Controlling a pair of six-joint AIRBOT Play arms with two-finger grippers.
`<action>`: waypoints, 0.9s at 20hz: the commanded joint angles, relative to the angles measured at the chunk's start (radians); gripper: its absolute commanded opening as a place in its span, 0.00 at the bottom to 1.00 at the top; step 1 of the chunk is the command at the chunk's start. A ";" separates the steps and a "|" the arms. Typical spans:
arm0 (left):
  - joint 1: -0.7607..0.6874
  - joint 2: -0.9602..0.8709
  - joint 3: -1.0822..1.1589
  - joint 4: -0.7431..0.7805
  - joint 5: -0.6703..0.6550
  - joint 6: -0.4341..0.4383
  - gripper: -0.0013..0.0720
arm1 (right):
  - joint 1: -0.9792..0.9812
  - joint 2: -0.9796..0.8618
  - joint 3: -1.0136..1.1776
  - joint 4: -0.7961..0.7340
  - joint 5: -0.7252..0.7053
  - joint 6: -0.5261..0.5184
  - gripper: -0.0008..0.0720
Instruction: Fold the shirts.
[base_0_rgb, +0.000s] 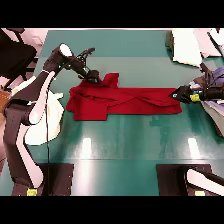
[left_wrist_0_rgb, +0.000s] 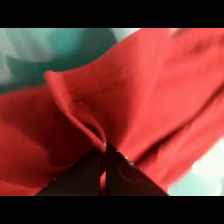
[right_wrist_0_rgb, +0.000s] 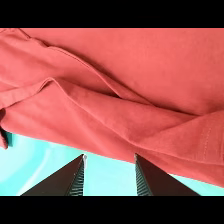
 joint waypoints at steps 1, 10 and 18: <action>0.000 0.003 -0.008 0.029 -0.180 -0.009 0.05 | 0.000 0.000 0.000 0.000 0.022 0.000 0.52; 0.000 0.004 -0.008 0.011 -0.341 -0.055 0.05 | 0.000 0.000 0.000 -0.001 0.029 -0.001 0.52; 0.037 0.084 -0.007 -0.086 -0.412 -0.114 0.77 | -0.053 0.000 0.000 -0.050 0.023 0.000 0.52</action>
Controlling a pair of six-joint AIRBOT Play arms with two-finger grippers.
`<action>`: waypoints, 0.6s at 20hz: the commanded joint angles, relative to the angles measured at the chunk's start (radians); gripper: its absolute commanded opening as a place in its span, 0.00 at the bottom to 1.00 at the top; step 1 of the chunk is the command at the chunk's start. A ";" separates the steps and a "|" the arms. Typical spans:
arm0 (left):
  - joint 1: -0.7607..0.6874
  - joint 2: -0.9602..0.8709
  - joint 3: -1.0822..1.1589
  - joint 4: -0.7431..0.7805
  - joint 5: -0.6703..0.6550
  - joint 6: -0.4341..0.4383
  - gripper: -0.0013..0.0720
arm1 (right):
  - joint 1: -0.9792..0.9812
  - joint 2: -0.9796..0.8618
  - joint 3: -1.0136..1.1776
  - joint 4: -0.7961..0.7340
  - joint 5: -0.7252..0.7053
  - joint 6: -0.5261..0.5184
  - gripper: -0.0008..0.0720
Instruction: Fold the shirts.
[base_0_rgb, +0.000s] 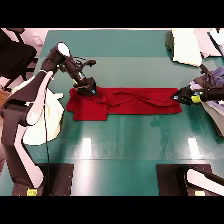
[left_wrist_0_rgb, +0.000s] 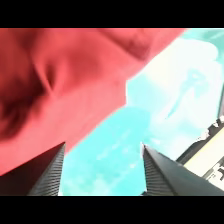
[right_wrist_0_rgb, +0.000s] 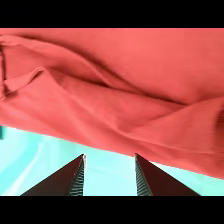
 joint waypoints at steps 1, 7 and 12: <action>0.037 0.078 0.001 -0.017 0.010 -0.017 0.77 | -0.050 0.000 0.000 -0.009 0.001 0.000 0.52; -0.019 0.093 -0.020 0.024 0.383 0.061 0.77 | -0.157 0.000 -0.002 -0.006 0.016 -0.001 0.52; -0.076 0.007 -0.022 0.171 0.420 0.092 0.92 | -0.156 0.004 -0.002 -0.007 0.066 -0.008 0.52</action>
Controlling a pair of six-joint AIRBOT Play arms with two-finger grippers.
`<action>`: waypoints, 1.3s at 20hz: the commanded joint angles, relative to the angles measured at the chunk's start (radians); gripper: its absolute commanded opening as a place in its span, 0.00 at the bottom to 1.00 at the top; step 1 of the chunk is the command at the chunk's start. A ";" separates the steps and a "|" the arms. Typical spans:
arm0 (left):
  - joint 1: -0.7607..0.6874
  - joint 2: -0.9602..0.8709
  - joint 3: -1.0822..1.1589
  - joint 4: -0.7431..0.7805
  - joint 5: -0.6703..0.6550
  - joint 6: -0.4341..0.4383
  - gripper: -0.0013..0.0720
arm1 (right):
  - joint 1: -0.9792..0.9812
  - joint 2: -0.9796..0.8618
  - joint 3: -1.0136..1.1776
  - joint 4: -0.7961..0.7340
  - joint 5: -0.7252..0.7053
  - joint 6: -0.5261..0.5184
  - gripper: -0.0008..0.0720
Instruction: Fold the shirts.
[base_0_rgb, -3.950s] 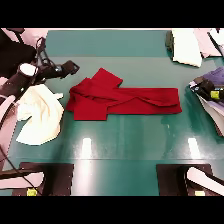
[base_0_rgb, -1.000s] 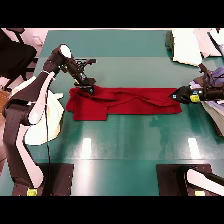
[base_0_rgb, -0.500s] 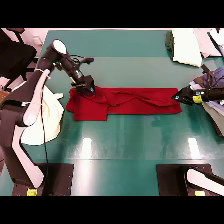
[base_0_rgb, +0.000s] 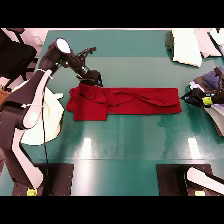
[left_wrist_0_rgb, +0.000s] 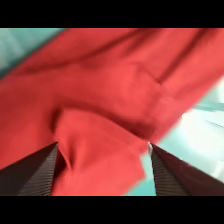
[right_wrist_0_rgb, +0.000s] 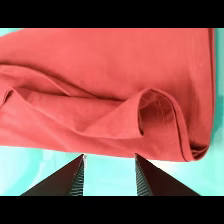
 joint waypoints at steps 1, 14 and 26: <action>-0.020 -0.039 -0.003 0.082 0.086 0.022 0.92 | -0.008 0.002 0.000 0.000 0.034 -0.005 0.52; -0.058 -0.056 -0.082 0.029 0.122 0.055 0.74 | -0.008 0.003 0.000 0.001 0.055 -0.005 0.52; -0.062 0.042 -0.098 0.129 -0.122 0.039 0.05 | -0.008 0.003 0.000 -0.002 0.077 -0.017 0.52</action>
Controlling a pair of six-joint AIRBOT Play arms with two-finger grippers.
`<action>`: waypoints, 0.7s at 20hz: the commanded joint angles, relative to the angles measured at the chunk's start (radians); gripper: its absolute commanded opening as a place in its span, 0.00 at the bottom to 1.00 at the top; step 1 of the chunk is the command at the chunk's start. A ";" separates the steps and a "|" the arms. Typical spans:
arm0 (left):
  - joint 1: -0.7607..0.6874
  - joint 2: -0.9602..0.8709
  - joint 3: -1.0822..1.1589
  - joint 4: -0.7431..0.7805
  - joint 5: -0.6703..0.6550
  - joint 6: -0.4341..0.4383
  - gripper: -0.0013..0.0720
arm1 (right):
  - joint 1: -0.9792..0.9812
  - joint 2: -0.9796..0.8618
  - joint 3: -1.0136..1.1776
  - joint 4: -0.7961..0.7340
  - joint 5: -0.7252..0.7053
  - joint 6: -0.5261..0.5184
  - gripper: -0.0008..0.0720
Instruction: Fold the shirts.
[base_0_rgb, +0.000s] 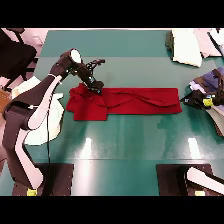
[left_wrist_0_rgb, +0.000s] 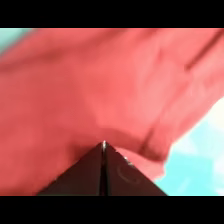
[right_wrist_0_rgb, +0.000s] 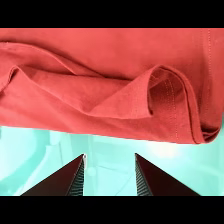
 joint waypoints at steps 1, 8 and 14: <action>0.000 0.055 -0.011 0.063 -0.120 -0.018 0.05 | 0.000 0.001 0.000 -0.002 0.001 -0.006 0.52; 0.000 0.066 -0.084 0.028 -0.282 -0.096 0.80 | -0.006 0.001 0.000 -0.002 -0.023 -0.011 0.52; 0.000 0.068 -0.078 -0.041 -0.146 -0.102 0.88 | -0.100 -0.001 0.000 -0.026 -0.043 -0.012 0.52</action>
